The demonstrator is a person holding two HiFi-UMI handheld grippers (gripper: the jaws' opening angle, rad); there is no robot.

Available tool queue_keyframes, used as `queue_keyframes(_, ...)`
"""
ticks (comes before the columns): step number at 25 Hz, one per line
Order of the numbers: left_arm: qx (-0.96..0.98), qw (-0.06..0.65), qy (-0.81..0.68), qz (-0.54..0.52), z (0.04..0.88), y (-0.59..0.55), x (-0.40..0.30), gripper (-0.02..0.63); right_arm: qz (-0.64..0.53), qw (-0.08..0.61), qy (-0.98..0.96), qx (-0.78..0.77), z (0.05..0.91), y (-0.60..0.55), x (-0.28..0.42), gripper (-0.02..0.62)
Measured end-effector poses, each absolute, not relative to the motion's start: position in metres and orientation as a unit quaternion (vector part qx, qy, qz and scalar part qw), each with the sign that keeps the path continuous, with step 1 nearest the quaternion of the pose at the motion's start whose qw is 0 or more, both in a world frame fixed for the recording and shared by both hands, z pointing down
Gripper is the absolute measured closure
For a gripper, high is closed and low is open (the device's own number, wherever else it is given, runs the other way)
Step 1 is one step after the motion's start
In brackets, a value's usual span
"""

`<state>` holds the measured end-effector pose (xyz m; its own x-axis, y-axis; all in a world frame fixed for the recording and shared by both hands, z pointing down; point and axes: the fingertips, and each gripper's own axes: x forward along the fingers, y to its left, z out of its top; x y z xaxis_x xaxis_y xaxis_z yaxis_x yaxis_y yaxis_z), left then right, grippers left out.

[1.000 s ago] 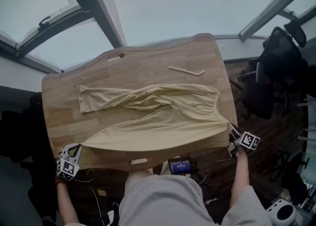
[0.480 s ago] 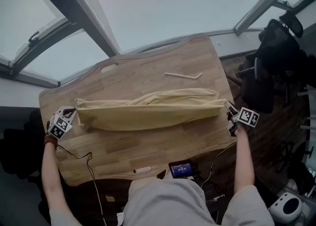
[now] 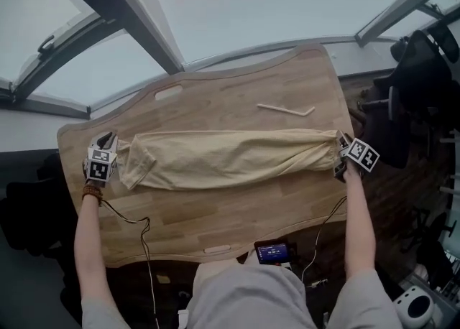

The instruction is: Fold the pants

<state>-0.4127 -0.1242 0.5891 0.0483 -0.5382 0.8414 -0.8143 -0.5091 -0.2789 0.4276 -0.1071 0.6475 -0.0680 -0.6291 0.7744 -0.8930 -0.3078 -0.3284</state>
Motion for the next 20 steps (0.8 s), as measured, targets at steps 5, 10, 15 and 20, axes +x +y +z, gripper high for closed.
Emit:
queue_keyframes(5, 0.768, 0.15, -0.443, 0.438, 0.605, -0.062, -0.361, 0.354, 0.36, 0.197, -0.612, 0.676, 0.617, -0.078, 0.4, 0.447)
queue_keyframes(10, 0.755, 0.154, -0.428, 0.473, 0.666, -0.021, -0.338, 0.339, 0.353, 0.234, -0.655, 0.626, 0.635, -0.042, 0.324, 0.469)
queue_keyframes(15, 0.755, 0.205, -0.427, 0.453, 0.703, -0.017, -0.33, 0.413, 0.364, 0.247, -0.668, 0.6, 0.647, -0.032, 0.276, 0.472)
queue_keyframes(20, 0.781, 0.275, -0.408, 0.383, 0.674, -0.016, -0.34, 0.581, 0.366, 0.25, -0.672, 0.593, 0.648, -0.03, 0.259, 0.474)
